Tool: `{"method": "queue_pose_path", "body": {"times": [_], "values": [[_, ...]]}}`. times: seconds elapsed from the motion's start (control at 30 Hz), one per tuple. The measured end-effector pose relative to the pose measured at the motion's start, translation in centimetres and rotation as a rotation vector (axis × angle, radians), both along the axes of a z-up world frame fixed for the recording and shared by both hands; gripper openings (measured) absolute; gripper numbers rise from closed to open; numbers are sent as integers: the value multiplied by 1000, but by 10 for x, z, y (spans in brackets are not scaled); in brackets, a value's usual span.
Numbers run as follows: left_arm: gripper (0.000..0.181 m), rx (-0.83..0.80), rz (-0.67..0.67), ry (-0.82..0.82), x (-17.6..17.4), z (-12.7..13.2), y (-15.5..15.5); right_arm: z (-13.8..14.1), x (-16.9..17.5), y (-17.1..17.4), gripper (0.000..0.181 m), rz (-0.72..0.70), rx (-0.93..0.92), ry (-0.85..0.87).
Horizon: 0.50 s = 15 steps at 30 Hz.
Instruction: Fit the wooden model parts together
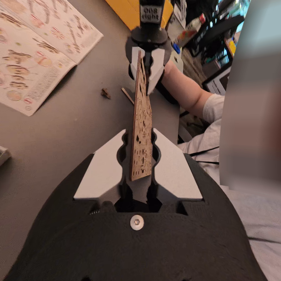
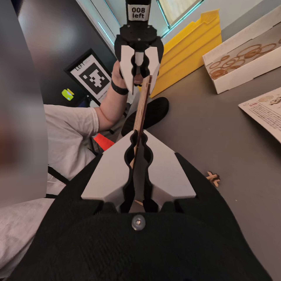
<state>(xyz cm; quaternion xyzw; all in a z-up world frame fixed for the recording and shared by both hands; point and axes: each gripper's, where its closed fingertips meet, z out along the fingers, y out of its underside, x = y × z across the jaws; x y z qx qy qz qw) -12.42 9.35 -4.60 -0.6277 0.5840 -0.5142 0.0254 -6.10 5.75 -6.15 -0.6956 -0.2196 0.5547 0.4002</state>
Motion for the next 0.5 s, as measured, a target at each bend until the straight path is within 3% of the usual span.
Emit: {"method": "queue_pose_path", "body": {"times": [0.13,0.27,0.37,0.5], "values": [[40,-45,142,-128,-15,1,21,-5,3,3,5,-13,39,-41],[47,-76,195,-133,-29,-14,19,-3,1,3,5,-3,106,-55],[54,-96,189,-129,-29,-26,10,-1,1,2,6,-5,158,-72],[46,-156,135,-148,-22,-33,-8,-2,3,4,7,-23,198,-87]]}}
